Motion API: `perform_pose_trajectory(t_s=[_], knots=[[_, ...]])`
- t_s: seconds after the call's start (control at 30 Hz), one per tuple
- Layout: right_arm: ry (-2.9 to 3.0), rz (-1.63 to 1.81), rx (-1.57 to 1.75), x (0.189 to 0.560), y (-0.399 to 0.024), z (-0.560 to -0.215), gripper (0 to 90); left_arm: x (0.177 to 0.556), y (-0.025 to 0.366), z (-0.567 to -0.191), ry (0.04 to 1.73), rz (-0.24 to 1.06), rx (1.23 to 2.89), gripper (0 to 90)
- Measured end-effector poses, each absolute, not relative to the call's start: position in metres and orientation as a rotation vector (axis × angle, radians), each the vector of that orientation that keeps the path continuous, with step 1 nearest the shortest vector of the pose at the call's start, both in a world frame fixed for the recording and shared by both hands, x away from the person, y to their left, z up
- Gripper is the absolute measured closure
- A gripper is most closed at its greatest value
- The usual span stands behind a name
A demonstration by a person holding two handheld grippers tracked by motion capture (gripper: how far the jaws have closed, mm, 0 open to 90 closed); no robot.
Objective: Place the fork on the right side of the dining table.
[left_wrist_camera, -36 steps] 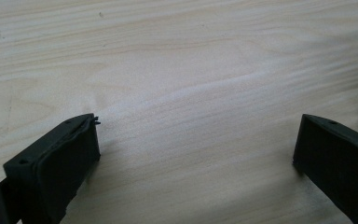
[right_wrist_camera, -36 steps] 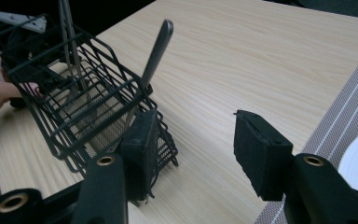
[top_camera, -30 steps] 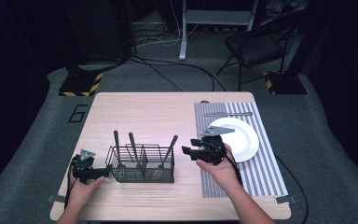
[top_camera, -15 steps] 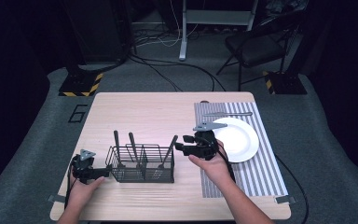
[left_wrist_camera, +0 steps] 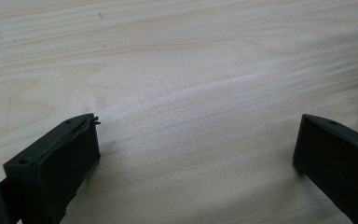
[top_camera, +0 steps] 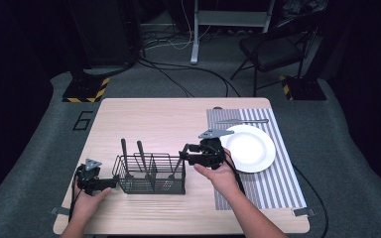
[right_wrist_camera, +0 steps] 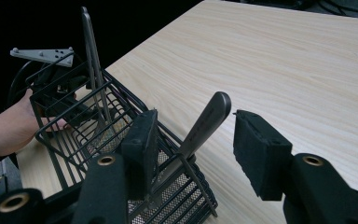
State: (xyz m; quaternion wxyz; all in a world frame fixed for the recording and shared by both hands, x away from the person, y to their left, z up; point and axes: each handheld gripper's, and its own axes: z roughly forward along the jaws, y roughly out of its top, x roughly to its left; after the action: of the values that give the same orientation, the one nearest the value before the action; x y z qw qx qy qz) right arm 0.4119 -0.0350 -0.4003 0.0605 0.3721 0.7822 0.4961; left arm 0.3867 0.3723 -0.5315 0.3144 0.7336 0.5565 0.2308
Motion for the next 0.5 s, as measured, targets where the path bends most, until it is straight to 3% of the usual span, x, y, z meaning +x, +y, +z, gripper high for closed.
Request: perform_pose_trajectory(t_s=[0.5], knots=[[2.422,1.477,1.107,0.413,-0.023,-0.407,53.9,0.387,0.372,-0.531,1.465,0.607,1.936,0.0]])
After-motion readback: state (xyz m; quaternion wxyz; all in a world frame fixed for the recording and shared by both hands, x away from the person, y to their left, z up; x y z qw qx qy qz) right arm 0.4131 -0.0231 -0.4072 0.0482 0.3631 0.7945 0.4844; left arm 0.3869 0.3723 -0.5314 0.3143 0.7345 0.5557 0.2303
